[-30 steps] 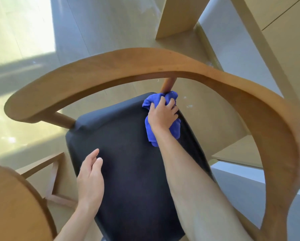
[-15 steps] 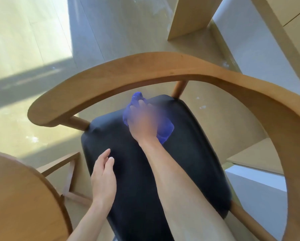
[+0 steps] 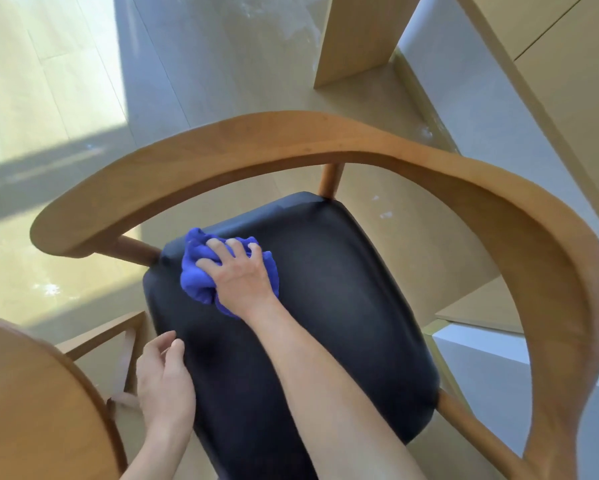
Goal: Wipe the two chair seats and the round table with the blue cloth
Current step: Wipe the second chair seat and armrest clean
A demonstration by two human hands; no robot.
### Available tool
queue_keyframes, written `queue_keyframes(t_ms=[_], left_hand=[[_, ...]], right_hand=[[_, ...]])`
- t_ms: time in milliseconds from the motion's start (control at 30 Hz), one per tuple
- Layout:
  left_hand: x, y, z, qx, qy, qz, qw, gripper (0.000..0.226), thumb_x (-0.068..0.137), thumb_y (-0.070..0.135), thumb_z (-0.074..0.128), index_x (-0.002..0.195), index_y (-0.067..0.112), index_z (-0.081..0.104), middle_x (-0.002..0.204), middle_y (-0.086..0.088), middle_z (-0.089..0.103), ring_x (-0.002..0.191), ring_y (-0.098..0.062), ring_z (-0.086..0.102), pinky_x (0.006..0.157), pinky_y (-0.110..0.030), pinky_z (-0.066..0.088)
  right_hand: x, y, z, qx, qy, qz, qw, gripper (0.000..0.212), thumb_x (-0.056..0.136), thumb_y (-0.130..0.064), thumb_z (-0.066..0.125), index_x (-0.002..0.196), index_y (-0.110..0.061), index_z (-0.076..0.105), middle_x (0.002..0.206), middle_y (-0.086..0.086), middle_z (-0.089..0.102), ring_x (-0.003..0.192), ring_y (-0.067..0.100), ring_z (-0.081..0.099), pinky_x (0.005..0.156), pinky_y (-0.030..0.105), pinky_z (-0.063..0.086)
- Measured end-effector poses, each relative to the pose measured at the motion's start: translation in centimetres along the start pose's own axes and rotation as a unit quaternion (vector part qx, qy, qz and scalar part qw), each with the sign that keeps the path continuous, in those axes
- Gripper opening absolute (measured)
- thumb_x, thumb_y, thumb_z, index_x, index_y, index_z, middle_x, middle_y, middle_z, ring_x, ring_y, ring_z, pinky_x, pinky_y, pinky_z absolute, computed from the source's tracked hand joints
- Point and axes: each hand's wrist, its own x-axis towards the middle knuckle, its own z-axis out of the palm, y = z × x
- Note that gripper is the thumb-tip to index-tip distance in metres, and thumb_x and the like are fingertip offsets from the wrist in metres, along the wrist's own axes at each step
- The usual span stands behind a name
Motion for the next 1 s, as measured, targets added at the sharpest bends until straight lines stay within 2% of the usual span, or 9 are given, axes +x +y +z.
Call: queue_keyframes(t_ms=[100, 200, 367, 467, 567, 600, 733, 833, 1000], left_hand=[[-0.4, 0.6, 0.2, -0.023, -0.011, 0.003, 1.000, 0.023, 0.100, 0.024, 0.042, 0.119, 0.022, 0.055, 0.128, -0.003, 0.053, 0.113, -0.018, 0.046, 0.104, -0.040, 0.034], [-1.0, 0.9, 0.3, -0.012, -0.014, 0.002, 1.000, 0.025, 0.102, 0.027, 0.040, 0.121, 0.023, 0.055, 0.125, 0.003, 0.052, 0.108, -0.012, 0.041, 0.099, -0.032, 0.029], [-2.2, 1.4, 0.5, -0.025, -0.029, -0.007, 0.999, 0.026, 0.101, 0.025, 0.041, 0.123, 0.021, 0.056, 0.128, 0.001, 0.053, 0.107, -0.008, 0.040, 0.095, -0.023, 0.019], [-2.5, 1.5, 0.4, -0.028, -0.028, -0.004, 0.999, 0.026, 0.102, 0.025, 0.041, 0.124, 0.021, 0.056, 0.128, 0.001, 0.053, 0.106, -0.009, 0.040, 0.095, -0.025, 0.021], [-2.1, 1.3, 0.4, -0.036, -0.033, 0.007, 0.999, 0.025, 0.101, 0.025, 0.042, 0.123, 0.022, 0.056, 0.127, 0.002, 0.053, 0.106, -0.009, 0.042, 0.094, -0.026, 0.026], [-1.9, 1.1, 0.3, -0.036, -0.035, 0.010, 0.999, 0.025, 0.101, 0.025, 0.042, 0.122, 0.023, 0.056, 0.127, 0.003, 0.053, 0.107, -0.009, 0.043, 0.094, -0.026, 0.027], [-1.2, 0.4, 0.2, -0.030, -0.038, 0.014, 0.999, 0.023, 0.101, 0.028, 0.042, 0.120, 0.029, 0.054, 0.126, 0.005, 0.052, 0.108, -0.011, 0.045, 0.095, -0.030, 0.033], [-1.3, 0.2, 0.3, -0.023, -0.039, 0.010, 0.999, 0.023, 0.101, 0.028, 0.042, 0.121, 0.028, 0.054, 0.127, 0.003, 0.053, 0.108, -0.012, 0.045, 0.095, -0.030, 0.033], [-2.6, 1.4, 1.2, -0.024, -0.050, 0.016, 0.998, 0.025, 0.102, 0.027, 0.042, 0.124, 0.026, 0.054, 0.128, 0.004, 0.051, 0.108, -0.010, 0.045, 0.096, -0.029, 0.034]], right_hand=[[-1.6, 4.3, -1.5, 0.044, 0.033, 0.086, 0.995, 0.036, 0.069, -0.020, 0.068, 0.104, -0.026, 0.063, 0.134, 0.001, 0.048, 0.114, 0.029, 0.047, 0.082, 0.044, 0.038], [-4.1, 8.4, -3.1, 0.072, 0.036, 0.169, 0.982, 0.037, 0.084, -0.018, 0.057, 0.121, -0.023, 0.055, 0.145, 0.002, 0.033, 0.121, 0.027, 0.038, 0.087, 0.042, 0.038], [-6.4, 9.9, -4.7, 0.176, 0.073, 0.272, 0.943, 0.029, 0.089, -0.015, 0.047, 0.118, -0.020, 0.053, 0.138, 0.004, 0.034, 0.111, 0.032, 0.045, 0.084, 0.042, 0.044], [-5.8, 8.5, -4.5, 0.169, 0.044, 0.287, 0.942, 0.037, 0.088, -0.035, 0.054, 0.123, -0.030, 0.046, 0.141, 0.003, 0.025, 0.114, 0.032, 0.039, 0.089, 0.044, 0.042], [-4.9, 6.4, -3.4, 0.151, -0.009, 0.306, 0.940, 0.067, 0.075, -0.059, 0.062, 0.131, -0.040, 0.031, 0.145, 0.003, 0.009, 0.114, 0.032, 0.030, 0.094, 0.048, 0.037], [-4.7, 5.8, -2.9, 0.141, -0.012, 0.307, 0.941, 0.072, 0.074, -0.058, 0.065, 0.134, -0.039, 0.030, 0.146, 0.004, 0.007, 0.113, 0.032, 0.030, 0.095, 0.047, 0.038], [-4.4, 4.8, -2.4, 0.132, -0.012, 0.297, 0.946, 0.062, 0.081, -0.024, 0.064, 0.135, -0.029, 0.035, 0.144, 0.009, 0.015, 0.108, 0.031, 0.034, 0.087, 0.042, 0.048], [-6.9, 4.5, -1.8, 0.121, -0.020, 0.282, 0.952, 0.060, 0.081, -0.021, 0.063, 0.135, -0.027, 0.037, 0.139, 0.008, 0.021, 0.105, 0.030, 0.036, 0.082, 0.040, 0.050], [-15.8, 3.6, 0.6, 0.113, -0.022, 0.290, 0.950, 0.061, 0.082, -0.024, 0.062, 0.138, -0.031, 0.039, 0.140, 0.005, 0.025, 0.104, 0.027, 0.039, 0.082, 0.035, 0.048]])
